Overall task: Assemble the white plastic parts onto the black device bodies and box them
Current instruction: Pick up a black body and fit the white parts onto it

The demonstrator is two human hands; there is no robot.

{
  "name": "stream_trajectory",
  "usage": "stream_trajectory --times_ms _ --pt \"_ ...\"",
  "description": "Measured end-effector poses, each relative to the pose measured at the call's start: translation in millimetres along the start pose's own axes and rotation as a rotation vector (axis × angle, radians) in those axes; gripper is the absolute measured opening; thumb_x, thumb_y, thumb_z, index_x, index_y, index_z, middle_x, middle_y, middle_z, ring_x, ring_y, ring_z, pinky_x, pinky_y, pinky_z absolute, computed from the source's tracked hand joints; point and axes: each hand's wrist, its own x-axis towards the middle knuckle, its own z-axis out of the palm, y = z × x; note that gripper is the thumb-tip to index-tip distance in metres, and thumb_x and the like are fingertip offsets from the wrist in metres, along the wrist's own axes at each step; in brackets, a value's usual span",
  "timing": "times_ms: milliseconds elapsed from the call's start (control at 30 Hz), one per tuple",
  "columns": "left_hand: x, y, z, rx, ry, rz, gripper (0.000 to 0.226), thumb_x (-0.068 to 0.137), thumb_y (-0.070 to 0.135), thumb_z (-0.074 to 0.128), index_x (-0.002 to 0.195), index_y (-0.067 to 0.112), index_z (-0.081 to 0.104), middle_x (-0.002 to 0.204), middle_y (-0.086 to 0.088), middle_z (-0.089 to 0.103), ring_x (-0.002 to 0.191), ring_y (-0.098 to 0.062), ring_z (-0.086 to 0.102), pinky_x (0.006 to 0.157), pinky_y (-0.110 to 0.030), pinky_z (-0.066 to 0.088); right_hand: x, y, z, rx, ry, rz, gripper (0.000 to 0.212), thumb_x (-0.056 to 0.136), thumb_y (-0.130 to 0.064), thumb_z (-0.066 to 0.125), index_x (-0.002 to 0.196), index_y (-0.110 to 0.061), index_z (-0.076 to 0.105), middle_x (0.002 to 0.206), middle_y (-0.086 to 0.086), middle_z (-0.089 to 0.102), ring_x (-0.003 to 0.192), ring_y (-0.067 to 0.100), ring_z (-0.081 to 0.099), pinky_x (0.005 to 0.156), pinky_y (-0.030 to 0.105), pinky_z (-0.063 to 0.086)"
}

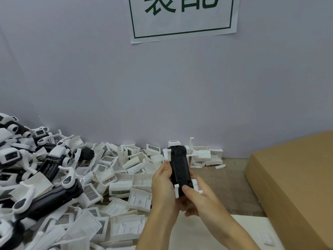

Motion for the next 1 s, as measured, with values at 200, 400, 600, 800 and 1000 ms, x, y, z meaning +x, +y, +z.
stream_trajectory --times_ms 200,400,600,800,1000 --pt "0.1 -0.6 -1.3 0.039 -0.007 0.006 0.042 0.106 0.034 0.041 0.11 0.006 0.073 0.107 -0.026 0.072 0.074 -0.031 0.063 0.052 -0.03 0.05 0.3 1.6 -0.3 -0.006 -0.006 0.014 0.033 0.078 -0.032 0.053 0.109 -0.038 0.062 0.074 -0.001 0.069 0.067 0.011 0.064 0.065 0.028 0.048" --pt "0.8 -6.5 1.0 0.197 -0.001 0.133 0.042 0.108 0.029 0.04 0.087 0.018 0.074 0.104 -0.017 0.074 0.09 -0.029 0.065 0.098 -0.061 0.048 2.8 4.9 -3.1 -0.002 0.114 0.057 0.026 0.096 -0.021 0.05 0.103 -0.041 0.065 0.071 -0.007 0.07 0.072 0.012 0.066 0.062 0.026 0.047" --pt "1.5 -6.9 -0.8 0.149 0.019 0.073 0.043 0.107 0.037 0.04 0.089 0.02 0.076 0.106 -0.02 0.073 0.089 -0.032 0.065 0.081 -0.05 0.053 1.1 2.4 -0.9 0.023 0.057 0.028 0.023 0.101 -0.022 0.052 0.115 -0.038 0.062 0.067 -0.007 0.069 0.068 0.013 0.067 0.065 0.029 0.049" --pt "2.4 -4.2 -2.1 0.066 0.032 -0.003 0.047 0.105 0.042 0.041 0.11 0.007 0.072 0.106 -0.025 0.073 0.078 -0.032 0.063 0.057 -0.031 0.047 -2.9 -3.2 -1.6 0.013 -0.015 0.025 0.026 0.087 -0.027 0.054 0.11 -0.035 0.062 0.072 -0.001 0.068 0.07 0.013 0.065 0.066 0.028 0.049" --pt "2.0 -5.8 -1.5 0.155 0.021 0.063 0.039 0.106 0.035 0.042 0.098 0.015 0.075 0.101 -0.017 0.074 0.08 -0.027 0.063 0.066 -0.036 0.048 -2.8 -3.5 -1.0 -0.034 0.047 0.078 0.025 0.096 -0.02 0.049 0.108 -0.039 0.061 0.072 -0.002 0.072 0.069 0.011 0.067 0.067 0.027 0.049"
